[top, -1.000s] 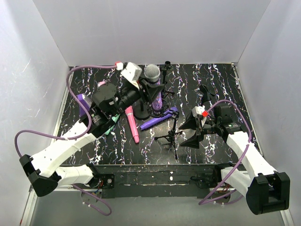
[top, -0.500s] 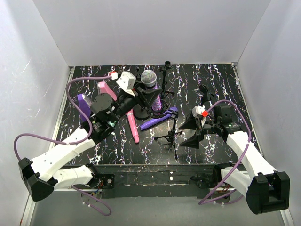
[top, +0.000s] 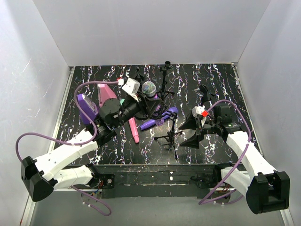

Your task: Attach the microphones to the stand

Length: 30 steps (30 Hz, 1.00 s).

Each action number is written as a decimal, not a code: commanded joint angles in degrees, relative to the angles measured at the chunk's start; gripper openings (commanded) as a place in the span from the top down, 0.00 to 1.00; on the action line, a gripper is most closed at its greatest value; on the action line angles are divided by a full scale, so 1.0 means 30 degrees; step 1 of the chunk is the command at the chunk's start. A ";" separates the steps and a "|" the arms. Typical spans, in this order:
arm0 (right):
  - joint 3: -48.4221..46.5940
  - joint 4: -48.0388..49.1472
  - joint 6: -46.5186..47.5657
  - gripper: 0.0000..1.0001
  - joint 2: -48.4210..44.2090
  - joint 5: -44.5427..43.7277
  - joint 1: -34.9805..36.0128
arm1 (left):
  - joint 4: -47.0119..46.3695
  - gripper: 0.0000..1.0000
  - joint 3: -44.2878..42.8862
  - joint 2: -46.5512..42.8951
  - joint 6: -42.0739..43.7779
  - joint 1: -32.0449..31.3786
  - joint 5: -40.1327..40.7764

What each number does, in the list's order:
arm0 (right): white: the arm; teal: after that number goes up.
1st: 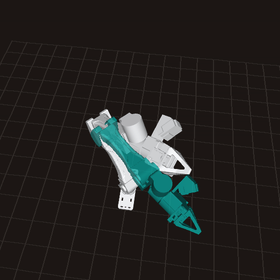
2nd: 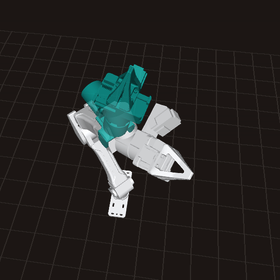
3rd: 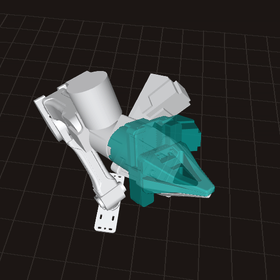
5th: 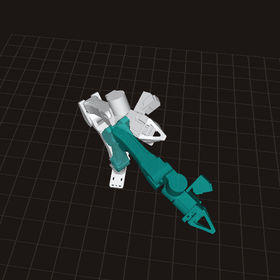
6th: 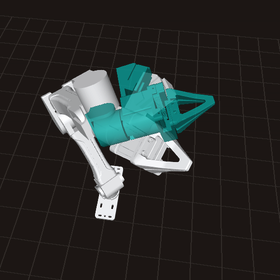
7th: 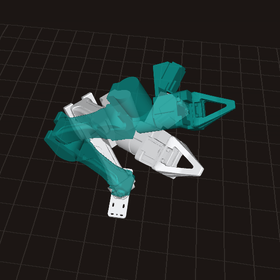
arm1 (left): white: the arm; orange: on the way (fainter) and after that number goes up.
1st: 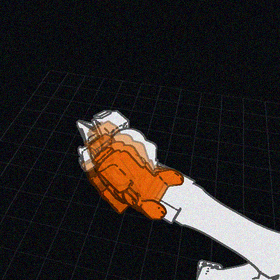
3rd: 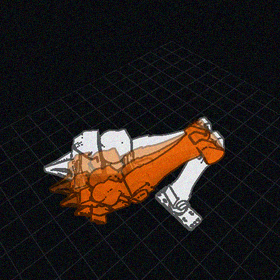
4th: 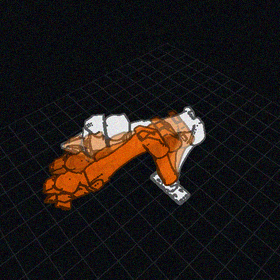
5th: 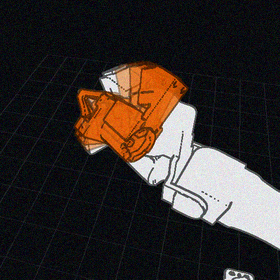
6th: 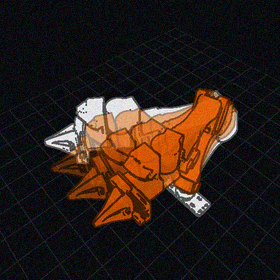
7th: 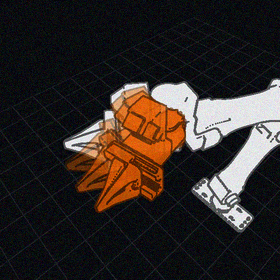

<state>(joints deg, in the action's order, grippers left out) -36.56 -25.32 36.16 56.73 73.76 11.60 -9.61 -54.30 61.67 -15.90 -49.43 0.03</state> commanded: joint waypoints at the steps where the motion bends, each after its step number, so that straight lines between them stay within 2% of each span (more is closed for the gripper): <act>1: 0.0203 0.0384 0.0104 0.02 -0.0043 0.0493 -0.0115 | 0.0889 1.00 0.1312 0.0010 -0.0149 -0.0106 -0.0011; 11: 0.0261 0.0354 0.0133 0.02 0.0045 0.0522 -0.0086 | 0.0623 1.00 0.2515 0.0215 0.0055 -0.0106 -0.0011; 17: 0.0232 0.0354 0.0163 0.02 0.0104 0.0551 -0.0115 | 0.1355 1.00 0.2077 0.0653 0.0408 -0.0135 -0.0860; 23: -0.0148 -0.0258 0.0542 0.02 0.0279 0.0580 -0.0086 | 0.2293 1.00 0.1199 0.1035 0.0027 -0.0135 -0.0275; 25: -0.0615 -0.1076 0.1126 0.02 0.0513 0.0639 -0.0115 | 0.2557 0.85 0.0876 0.1006 -0.0177 -0.0135 0.0334; 30: -0.3101 -0.5229 0.4372 0.02 0.1595 0.0231 0.0060 | 0.3085 0.57 0.0085 0.0655 -0.0471 -0.0135 0.0458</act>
<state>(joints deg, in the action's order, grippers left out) -38.63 -30.65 40.14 59.77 73.84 11.60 -10.15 -52.90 63.55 -16.38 -49.63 -0.03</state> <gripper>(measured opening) 0.983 0.423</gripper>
